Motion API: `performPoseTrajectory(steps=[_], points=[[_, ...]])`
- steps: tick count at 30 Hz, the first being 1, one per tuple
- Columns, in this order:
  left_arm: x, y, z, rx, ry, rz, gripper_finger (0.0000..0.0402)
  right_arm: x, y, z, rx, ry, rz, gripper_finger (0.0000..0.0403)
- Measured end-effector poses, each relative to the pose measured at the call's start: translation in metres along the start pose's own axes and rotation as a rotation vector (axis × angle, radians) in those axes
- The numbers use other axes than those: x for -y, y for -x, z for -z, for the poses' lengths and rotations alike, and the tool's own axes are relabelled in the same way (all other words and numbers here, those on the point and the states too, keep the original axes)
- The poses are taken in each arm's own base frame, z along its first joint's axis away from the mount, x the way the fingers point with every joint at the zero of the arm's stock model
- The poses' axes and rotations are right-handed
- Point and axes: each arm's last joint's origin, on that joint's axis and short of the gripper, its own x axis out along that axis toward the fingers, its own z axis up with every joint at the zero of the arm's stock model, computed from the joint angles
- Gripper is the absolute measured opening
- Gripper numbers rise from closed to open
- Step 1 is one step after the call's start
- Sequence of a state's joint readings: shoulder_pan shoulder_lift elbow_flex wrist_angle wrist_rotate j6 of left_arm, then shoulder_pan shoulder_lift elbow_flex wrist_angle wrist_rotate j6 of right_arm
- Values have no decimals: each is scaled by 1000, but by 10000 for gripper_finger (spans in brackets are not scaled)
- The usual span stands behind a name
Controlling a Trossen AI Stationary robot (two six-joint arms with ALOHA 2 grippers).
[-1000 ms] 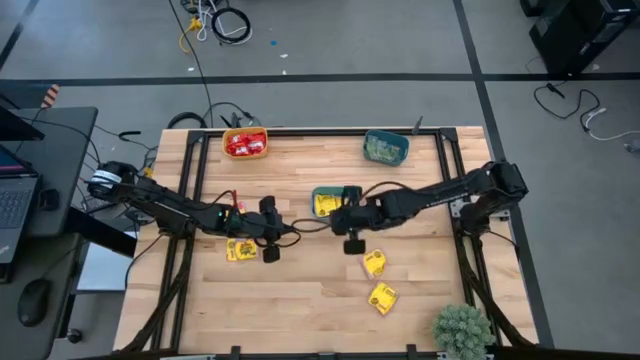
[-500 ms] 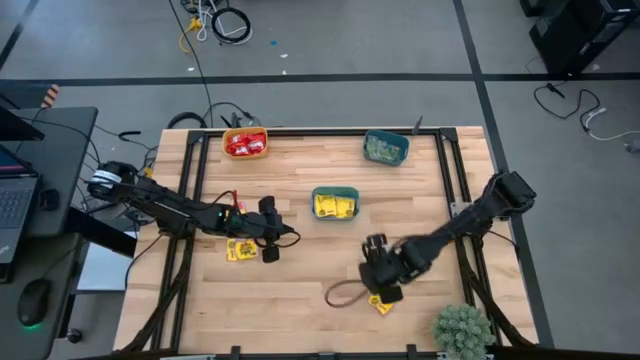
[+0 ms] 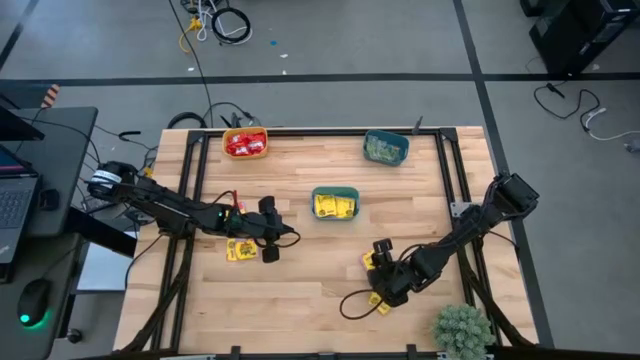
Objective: Sort candy
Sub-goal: Put the yellow candy into the green bin
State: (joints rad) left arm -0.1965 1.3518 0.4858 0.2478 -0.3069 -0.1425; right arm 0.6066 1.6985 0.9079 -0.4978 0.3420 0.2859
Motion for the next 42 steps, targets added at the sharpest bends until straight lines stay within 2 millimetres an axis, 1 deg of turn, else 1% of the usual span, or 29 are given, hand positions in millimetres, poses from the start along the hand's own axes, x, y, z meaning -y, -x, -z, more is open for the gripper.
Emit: performPoseTrajectory(steps=[5,8,13,14,16,19,21,23,25,28,32,35,37,39,41,42], points=[[0,0,0,-2,-1,0,5,2,-4,5,-26,4,-33,113],[0,0,1,-8,-2,-1,5,5,-5,4,-32,-8,-39,85],[0,0,1,-9,-3,-1,5,12,-8,2,-36,-10,-31,14],[0,0,1,-9,-3,-1,5,14,-8,2,-38,-6,-30,7],[0,0,1,-9,-3,-1,5,18,-8,-3,-37,-11,-27,7],[0,0,1,-9,-3,-1,5,26,-3,-13,-26,-16,-18,1],[0,0,1,-9,-3,-1,5,29,2,-19,-36,5,-12,5],[0,0,1,-9,-3,-1,5,27,7,-21,-60,60,-16,20],[0,0,1,-15,-4,-2,5,22,11,-20,-74,101,-22,44],[0,0,2,-23,-7,-3,5,15,12,-18,-80,120,-30,92],[0,0,3,-34,-10,-4,5,8,1,-15,-111,123,-26,151],[-1,0,4,-39,-12,-5,5,3,-13,-15,-127,130,-8,179],[-1,0,4,-40,-12,-5,5,2,-20,-14,-136,139,23,184],[-1,0,4,-40,-12,-5,5,1,-23,-14,-144,153,49,173],[-1,0,4,-39,-12,-5,5,0,-22,-15,-135,169,56,142],[-1,0,4,-39,-12,-5,5,0,-20,-16,-130,170,61,118]])
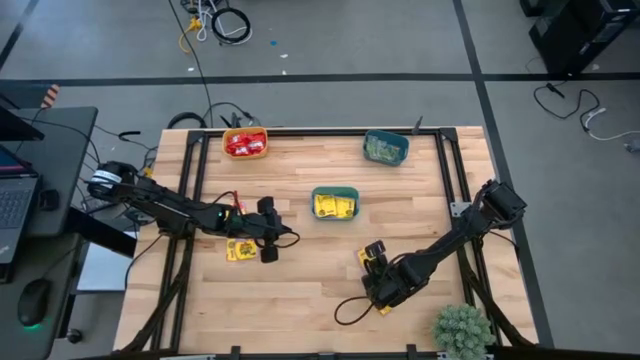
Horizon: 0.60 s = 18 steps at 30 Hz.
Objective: Sort candy
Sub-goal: Put the yellow candy into the green bin
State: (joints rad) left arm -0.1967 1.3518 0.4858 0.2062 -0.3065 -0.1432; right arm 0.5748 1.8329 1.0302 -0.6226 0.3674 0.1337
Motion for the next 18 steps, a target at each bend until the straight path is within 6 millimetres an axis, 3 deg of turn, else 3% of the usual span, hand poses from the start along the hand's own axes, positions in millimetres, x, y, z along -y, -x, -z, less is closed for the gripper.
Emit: performPoseTrajectory(steps=[4,13,18], points=[[0,0,-1,9,3,0,5,12,9,-4,31,-36,44,17],[0,0,0,6,20,-14,5,49,35,-6,123,-121,119,1],[0,0,0,-1,21,-15,5,56,38,-5,128,-234,-23,22]])
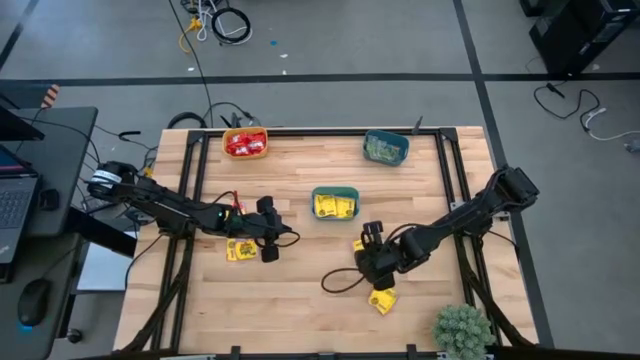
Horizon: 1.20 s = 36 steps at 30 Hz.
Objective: Sort candy
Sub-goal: Put the yellow candy into the green bin
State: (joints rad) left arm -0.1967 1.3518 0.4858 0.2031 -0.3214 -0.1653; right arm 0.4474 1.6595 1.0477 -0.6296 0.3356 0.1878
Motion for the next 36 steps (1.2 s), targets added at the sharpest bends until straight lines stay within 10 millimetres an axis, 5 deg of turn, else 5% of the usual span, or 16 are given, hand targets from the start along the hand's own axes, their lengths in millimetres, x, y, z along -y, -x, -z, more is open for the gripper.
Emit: performPoseTrajectory(steps=[9,13,16,21,29,36], points=[[0,0,0,0,-2,0,5,-24,-27,8,-83,57,18,142],[0,0,0,0,-1,0,5,-27,-45,12,-140,74,33,163],[0,0,0,1,-2,0,5,-27,-47,12,-144,83,42,143],[0,0,0,2,-2,0,5,-22,-45,10,-128,95,65,20],[0,0,0,2,-1,0,5,-5,-26,1,-65,88,115,1],[0,0,-1,9,2,1,5,24,12,-33,42,67,242,0]])
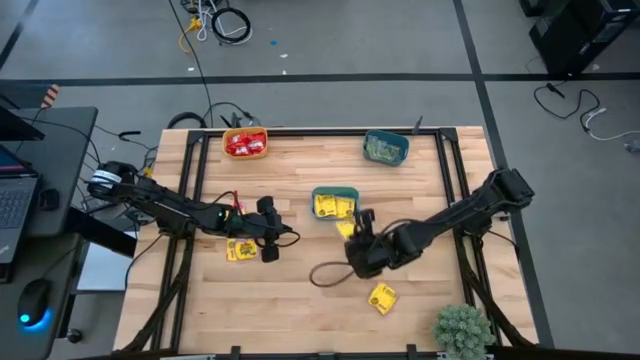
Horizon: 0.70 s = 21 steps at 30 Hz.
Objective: Sort candy
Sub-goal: Put the yellow candy into the green bin
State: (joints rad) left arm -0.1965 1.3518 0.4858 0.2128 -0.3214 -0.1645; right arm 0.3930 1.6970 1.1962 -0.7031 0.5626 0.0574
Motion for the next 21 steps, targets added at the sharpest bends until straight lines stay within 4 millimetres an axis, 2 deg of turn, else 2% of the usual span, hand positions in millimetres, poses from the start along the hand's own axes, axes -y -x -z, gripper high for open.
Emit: performPoseTrajectory(steps=[5,11,15,21], points=[[0,0,0,3,2,1,5,37,-9,-16,31,-76,33,0],[0,0,0,1,4,0,5,81,-38,-7,-41,-227,-9,0],[0,0,0,-2,4,-1,5,91,-59,-2,-91,-257,-96,0],[0,0,0,-4,3,-1,5,88,-88,6,-183,-281,-111,1]])
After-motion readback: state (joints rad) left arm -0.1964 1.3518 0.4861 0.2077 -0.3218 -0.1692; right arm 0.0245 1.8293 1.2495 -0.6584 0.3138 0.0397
